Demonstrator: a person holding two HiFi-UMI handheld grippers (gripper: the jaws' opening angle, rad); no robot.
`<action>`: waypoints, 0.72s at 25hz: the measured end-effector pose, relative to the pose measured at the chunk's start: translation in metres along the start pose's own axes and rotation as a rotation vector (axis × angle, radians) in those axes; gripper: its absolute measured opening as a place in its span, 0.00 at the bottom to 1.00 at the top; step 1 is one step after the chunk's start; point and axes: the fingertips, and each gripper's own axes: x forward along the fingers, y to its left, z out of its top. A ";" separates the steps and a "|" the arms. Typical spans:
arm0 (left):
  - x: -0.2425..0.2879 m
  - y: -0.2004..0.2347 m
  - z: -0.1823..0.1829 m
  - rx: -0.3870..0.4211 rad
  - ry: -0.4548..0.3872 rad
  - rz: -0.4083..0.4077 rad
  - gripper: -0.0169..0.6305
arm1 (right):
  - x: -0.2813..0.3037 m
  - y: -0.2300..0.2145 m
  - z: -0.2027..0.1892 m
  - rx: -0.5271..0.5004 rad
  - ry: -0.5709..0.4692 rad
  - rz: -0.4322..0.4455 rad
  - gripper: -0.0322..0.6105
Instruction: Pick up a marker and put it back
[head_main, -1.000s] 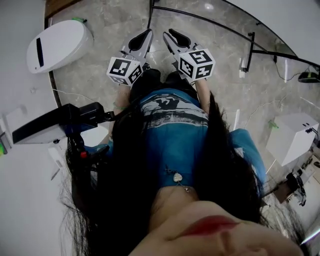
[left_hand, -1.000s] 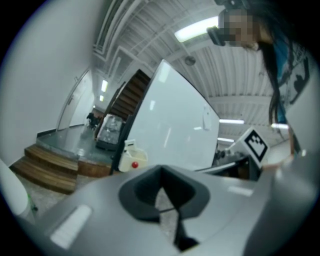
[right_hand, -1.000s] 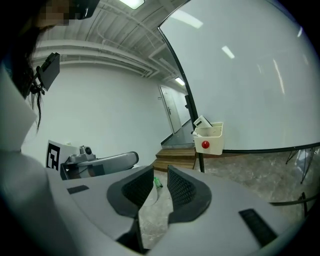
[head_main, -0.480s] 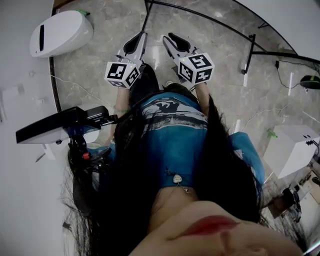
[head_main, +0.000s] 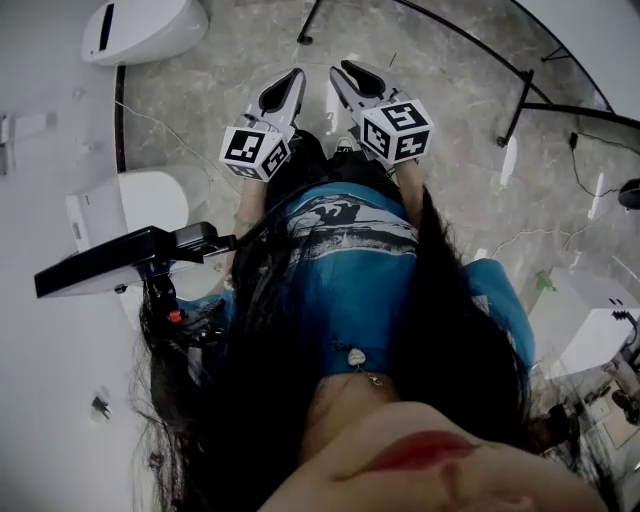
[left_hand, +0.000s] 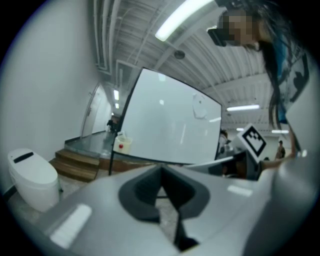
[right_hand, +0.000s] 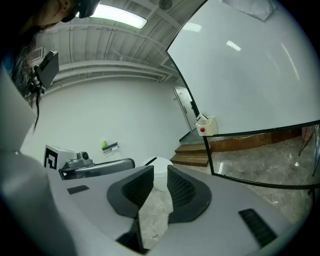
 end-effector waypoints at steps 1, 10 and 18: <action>-0.001 0.001 0.000 -0.001 -0.001 0.005 0.03 | 0.003 0.002 -0.001 -0.002 0.002 0.009 0.19; -0.026 -0.005 0.000 0.012 -0.014 0.011 0.03 | 0.001 0.025 -0.006 -0.005 -0.004 0.028 0.19; -0.229 0.006 -0.006 0.017 -0.081 0.006 0.03 | -0.012 0.217 -0.054 0.028 -0.056 0.046 0.18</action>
